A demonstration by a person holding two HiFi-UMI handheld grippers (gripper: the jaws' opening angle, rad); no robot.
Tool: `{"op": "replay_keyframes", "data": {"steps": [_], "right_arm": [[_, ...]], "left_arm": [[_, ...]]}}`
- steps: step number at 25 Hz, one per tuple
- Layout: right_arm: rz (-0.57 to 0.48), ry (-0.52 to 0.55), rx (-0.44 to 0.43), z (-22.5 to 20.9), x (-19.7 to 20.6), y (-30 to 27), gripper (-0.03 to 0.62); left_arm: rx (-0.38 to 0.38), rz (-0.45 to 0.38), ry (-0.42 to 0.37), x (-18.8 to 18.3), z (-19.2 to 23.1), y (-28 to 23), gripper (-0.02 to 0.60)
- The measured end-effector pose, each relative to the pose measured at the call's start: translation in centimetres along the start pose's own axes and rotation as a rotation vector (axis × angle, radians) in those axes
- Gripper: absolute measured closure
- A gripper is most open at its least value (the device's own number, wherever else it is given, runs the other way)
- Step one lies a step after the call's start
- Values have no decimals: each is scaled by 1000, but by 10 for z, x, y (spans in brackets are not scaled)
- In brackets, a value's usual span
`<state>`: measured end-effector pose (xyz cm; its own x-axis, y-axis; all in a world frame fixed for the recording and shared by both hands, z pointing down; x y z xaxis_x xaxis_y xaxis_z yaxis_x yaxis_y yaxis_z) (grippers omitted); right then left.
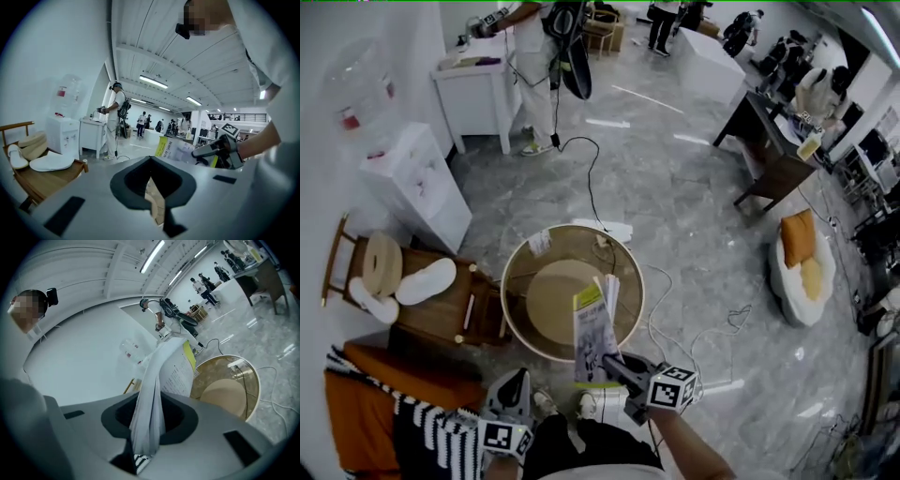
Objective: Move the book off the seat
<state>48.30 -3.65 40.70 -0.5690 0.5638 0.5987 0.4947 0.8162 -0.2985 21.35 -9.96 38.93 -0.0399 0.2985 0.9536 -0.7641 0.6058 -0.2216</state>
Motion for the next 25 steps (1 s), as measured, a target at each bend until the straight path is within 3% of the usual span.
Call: {"op": "replay_keyframes", "data": {"steps": [6, 9, 17, 25], "right_arm": [[-62, -9, 75, -13, 9, -25, 496], [-79, -9, 87, -24, 15, -30, 497], [-109, -130, 68, -90, 37, -64, 499], [-84, -130, 51, -146, 41, -106, 499]], "left_arm": [[106, 38, 10, 21, 29, -19, 566], [124, 54, 15, 32, 35, -24, 566], [112, 71, 23, 64, 47, -49, 566], [63, 134, 52, 96, 50, -48, 566]]}}
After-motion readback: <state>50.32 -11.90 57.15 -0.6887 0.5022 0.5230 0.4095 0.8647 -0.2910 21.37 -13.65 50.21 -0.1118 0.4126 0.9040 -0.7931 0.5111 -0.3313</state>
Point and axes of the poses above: the fingertips, and each gripper's own axes: y backward along the fingers, z to its left, x out of its underside, the point moved 7 cm from there along y, backward along the fingers
